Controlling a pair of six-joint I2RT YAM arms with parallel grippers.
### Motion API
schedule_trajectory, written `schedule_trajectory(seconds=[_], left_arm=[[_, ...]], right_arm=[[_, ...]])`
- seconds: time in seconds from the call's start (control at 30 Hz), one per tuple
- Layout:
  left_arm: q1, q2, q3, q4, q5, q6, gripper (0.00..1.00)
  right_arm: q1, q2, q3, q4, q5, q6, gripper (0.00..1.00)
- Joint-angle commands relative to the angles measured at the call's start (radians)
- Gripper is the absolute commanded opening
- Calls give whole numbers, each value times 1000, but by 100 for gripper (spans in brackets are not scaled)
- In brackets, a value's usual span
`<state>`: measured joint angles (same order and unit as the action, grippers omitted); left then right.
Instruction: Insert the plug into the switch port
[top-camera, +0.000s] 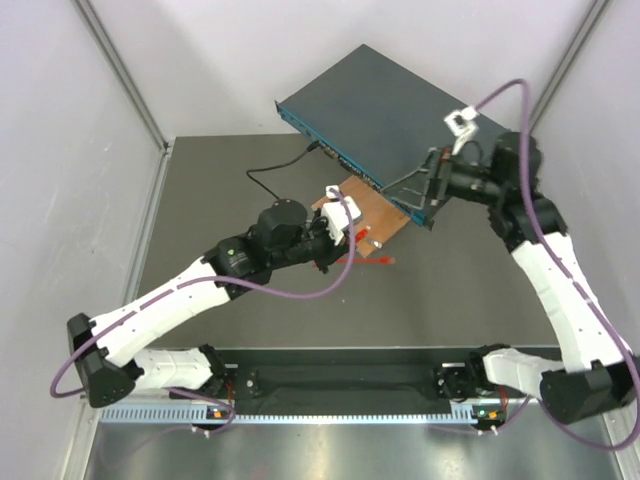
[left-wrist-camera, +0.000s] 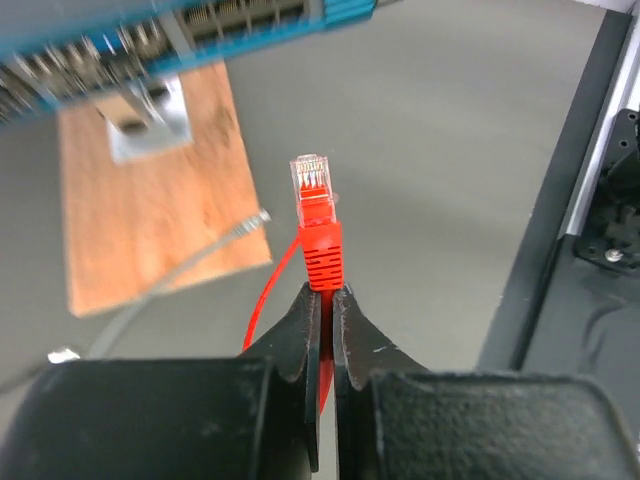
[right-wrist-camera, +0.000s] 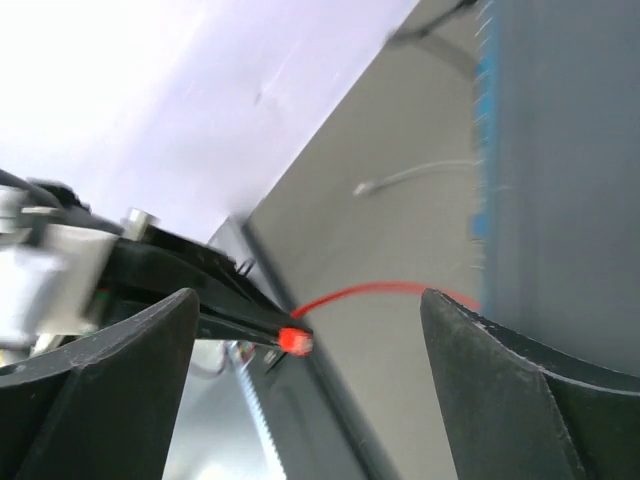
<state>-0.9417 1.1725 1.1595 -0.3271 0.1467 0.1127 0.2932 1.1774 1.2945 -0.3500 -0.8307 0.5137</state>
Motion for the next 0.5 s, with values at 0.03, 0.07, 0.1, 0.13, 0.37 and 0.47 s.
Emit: schedule_trajectory(seconds=[0.03, 0.07, 0.1, 0.13, 0.37, 0.47], left_arm=[[-6, 84, 84, -52, -64, -171, 0], [-6, 128, 132, -85, -88, -197, 0], [-6, 150, 153, -98, -102, -229, 0], [-6, 167, 175, -110, -111, -229, 0], [-5, 291, 314, -184, -116, -280, 0], [-5, 340, 391, -245, -113, -278, 0]], right_arm=[[-161, -151, 57, 3, 33, -38, 92], [-199, -188, 46, 6, 39, -2, 94], [-285, -226, 5, 29, 12, 31, 96], [-339, -226, -23, 29, 12, 58, 96], [-555, -352, -214, 52, -40, 160, 98], [-603, -338, -265, 66, -60, 183, 100]])
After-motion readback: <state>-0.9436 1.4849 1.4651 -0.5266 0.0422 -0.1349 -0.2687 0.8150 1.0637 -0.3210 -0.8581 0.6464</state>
